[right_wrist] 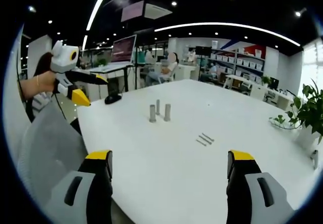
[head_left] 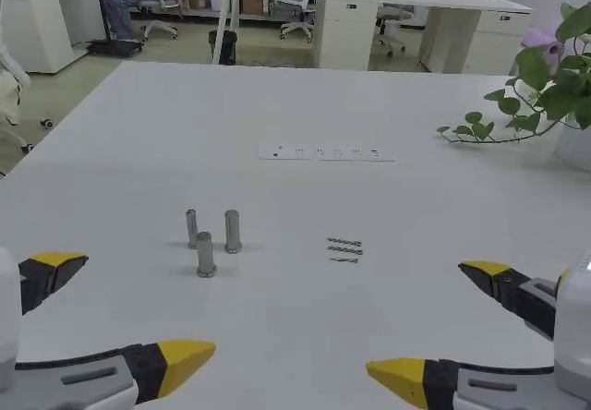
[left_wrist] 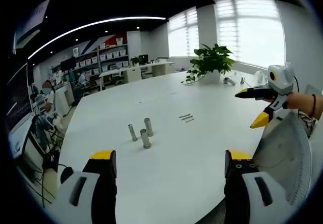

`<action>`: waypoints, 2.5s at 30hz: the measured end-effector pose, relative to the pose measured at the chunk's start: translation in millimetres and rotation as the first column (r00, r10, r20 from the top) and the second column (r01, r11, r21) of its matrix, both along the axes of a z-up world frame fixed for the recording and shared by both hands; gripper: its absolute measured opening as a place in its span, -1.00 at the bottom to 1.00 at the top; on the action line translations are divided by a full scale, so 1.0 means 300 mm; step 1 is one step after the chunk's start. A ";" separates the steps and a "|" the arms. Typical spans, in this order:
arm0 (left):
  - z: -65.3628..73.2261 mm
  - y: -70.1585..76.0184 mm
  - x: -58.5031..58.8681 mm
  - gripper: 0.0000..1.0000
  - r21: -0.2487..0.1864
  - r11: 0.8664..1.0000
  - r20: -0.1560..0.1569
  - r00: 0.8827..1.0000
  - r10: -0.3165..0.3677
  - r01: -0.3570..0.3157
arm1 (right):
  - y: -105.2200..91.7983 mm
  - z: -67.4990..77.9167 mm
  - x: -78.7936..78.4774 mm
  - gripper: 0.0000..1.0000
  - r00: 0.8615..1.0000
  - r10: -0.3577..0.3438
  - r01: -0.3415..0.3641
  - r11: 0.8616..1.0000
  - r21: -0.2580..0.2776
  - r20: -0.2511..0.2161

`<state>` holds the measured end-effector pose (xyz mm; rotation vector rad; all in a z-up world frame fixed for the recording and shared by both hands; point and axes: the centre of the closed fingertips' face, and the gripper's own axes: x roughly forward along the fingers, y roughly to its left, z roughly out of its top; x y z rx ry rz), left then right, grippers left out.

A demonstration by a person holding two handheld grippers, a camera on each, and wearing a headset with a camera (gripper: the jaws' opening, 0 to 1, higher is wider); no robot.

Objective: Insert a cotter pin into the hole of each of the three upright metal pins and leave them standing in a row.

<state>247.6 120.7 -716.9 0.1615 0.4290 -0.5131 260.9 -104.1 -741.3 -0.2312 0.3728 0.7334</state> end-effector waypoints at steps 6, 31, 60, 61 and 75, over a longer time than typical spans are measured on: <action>-0.009 0.001 -0.001 0.77 0.004 1.000 -0.006 1.000 0.001 -0.001 | 0.003 -0.003 0.000 0.91 1.000 0.003 -0.003 1.000 0.002 -0.001; -0.009 0.011 -0.010 0.63 0.006 1.000 -0.004 1.000 0.015 -0.015 | -0.006 0.023 0.010 0.76 1.000 -0.029 0.028 0.997 0.074 0.012; 0.000 0.095 0.167 -0.01 -0.019 0.998 0.044 0.997 0.067 -0.066 | 0.001 0.032 0.032 0.55 0.999 -0.027 0.025 0.995 0.096 0.019; 0.000 0.100 0.184 -0.05 -0.013 0.998 0.049 0.996 0.068 -0.067 | 0.000 0.031 0.033 0.55 1.000 -0.026 0.024 0.995 0.096 0.017; 0.000 0.125 0.370 -0.27 -0.019 0.997 0.075 0.995 0.070 -0.069 | 0.007 0.030 0.065 0.53 1.000 -0.017 0.016 0.994 0.104 0.008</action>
